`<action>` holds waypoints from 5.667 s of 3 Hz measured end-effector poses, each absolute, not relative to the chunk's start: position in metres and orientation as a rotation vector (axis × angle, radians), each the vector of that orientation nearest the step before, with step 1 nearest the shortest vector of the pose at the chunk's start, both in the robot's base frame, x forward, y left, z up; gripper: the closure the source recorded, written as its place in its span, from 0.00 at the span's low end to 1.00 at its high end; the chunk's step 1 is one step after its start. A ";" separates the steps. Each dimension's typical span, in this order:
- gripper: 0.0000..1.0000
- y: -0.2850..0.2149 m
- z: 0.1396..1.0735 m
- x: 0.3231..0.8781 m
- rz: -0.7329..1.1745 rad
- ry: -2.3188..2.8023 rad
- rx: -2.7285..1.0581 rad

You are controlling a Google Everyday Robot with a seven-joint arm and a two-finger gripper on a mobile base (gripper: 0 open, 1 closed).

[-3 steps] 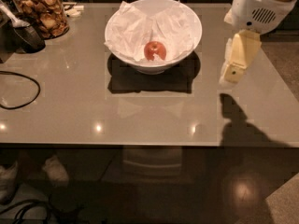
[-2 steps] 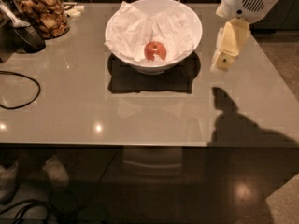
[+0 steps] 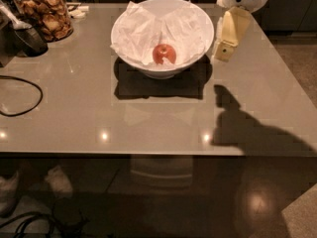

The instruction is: Pick apple from white bowl

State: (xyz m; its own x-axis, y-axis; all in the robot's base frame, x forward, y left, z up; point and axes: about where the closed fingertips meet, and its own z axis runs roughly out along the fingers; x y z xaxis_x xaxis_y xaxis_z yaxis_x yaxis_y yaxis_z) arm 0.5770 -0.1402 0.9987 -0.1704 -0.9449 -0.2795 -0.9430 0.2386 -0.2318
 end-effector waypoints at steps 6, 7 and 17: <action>0.05 -0.044 0.987 0.682 0.279 2.032 -1.707; 0.11 -0.038 0.980 0.691 0.287 2.041 -1.703; 0.20 -0.046 0.876 0.733 0.354 2.276 -1.660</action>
Offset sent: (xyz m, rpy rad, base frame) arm 0.0743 0.0624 0.0123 0.1751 0.0472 0.0797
